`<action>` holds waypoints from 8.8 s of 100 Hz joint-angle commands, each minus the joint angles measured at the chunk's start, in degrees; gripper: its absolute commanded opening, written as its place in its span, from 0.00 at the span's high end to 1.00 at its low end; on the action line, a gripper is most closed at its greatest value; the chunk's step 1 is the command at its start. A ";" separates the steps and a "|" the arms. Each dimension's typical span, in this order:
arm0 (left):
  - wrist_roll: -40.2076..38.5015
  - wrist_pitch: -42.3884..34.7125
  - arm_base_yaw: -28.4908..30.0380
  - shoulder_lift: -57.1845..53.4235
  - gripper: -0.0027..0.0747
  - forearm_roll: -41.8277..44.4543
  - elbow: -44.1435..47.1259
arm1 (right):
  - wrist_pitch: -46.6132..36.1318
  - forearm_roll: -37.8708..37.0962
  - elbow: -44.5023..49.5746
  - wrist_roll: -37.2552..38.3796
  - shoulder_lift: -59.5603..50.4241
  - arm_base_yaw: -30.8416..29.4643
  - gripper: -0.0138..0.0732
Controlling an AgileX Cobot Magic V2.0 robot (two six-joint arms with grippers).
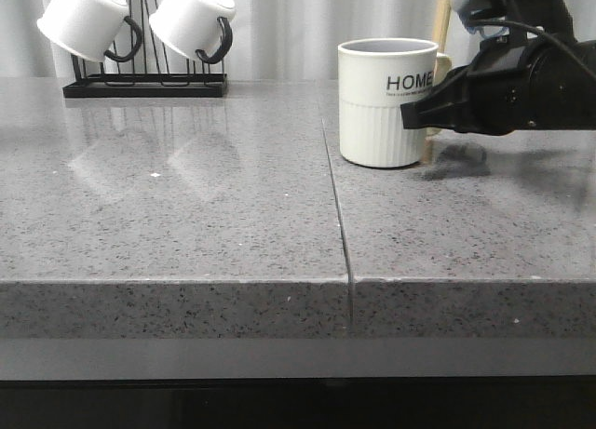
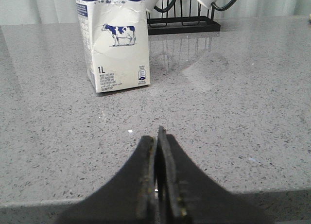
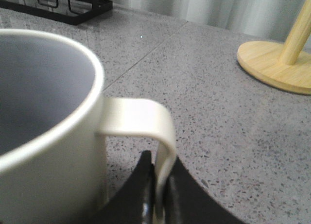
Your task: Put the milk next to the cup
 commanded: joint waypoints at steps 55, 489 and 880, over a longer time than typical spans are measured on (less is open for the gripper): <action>-0.56 -4.65 -0.32 -1.79 0.99 -0.48 2.54 | -0.94 0.74 0.90 -0.03 -6.65 -0.11 0.57; -0.82 -37.81 -10.24 73.87 0.43 -7.19 -47.30 | 65.30 0.74 25.36 5.36 -91.90 -0.11 0.92; 9.18 -16.82 -1.28 8.14 0.99 -17.09 -4.76 | 65.30 0.74 25.36 5.36 -91.90 -0.11 0.92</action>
